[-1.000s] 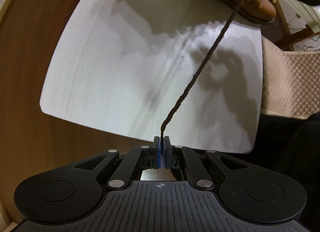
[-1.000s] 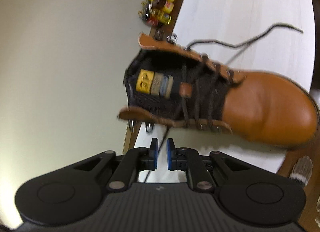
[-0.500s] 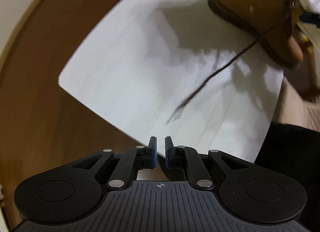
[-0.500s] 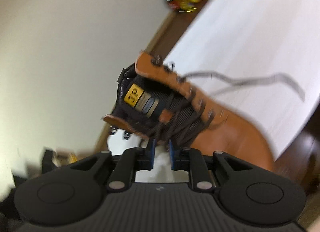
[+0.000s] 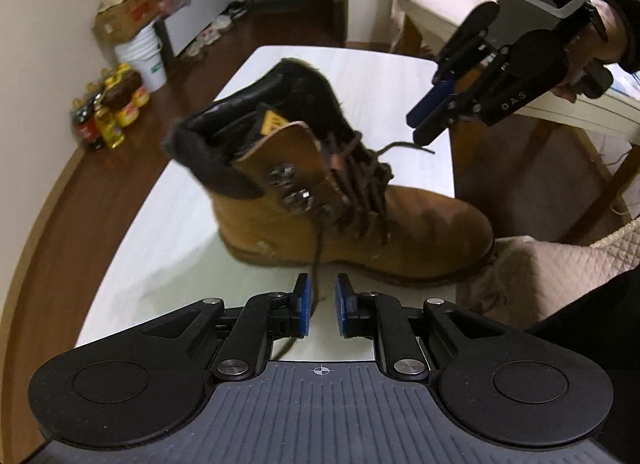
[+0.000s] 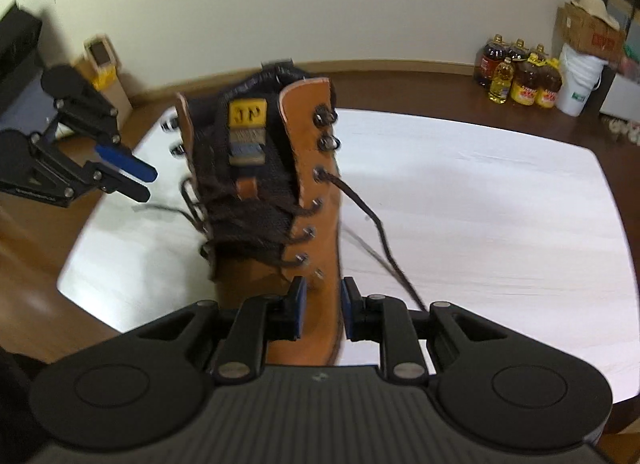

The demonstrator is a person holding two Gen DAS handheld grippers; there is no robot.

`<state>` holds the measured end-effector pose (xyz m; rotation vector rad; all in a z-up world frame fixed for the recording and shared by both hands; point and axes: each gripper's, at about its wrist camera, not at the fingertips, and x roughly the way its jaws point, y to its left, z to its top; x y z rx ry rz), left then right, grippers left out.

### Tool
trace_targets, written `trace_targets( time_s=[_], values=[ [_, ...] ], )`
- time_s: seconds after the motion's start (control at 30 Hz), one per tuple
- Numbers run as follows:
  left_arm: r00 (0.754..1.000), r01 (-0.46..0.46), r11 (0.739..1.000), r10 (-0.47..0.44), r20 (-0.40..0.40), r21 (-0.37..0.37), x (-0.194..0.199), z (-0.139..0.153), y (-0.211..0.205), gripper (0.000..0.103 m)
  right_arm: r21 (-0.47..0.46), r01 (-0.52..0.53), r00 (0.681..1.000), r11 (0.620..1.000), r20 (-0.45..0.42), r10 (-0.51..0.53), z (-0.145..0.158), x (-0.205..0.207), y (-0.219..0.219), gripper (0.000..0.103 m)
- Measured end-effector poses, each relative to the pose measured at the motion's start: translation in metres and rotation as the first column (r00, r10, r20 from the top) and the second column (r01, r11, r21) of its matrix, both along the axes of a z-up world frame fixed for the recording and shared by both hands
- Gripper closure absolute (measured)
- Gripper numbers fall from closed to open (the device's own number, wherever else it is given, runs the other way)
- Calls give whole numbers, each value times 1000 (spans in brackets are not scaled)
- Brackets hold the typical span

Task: Lace up shoes with both hands

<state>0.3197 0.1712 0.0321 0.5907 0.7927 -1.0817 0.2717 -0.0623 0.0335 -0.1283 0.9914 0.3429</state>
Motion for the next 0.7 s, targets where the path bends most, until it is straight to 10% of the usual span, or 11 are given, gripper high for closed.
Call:
trace_targets(
  time_s=[0.37,0.7],
  values=[
    [993,-119,990,120,4,-75,4,-8,1,89,-172,-225,971,959,43,236,-15,26,7,79],
    [972,-235,971,234,35,47,-2,-4,-30,89,-278,-606,741,746,146,656,-41,72,9,78]
  ],
)
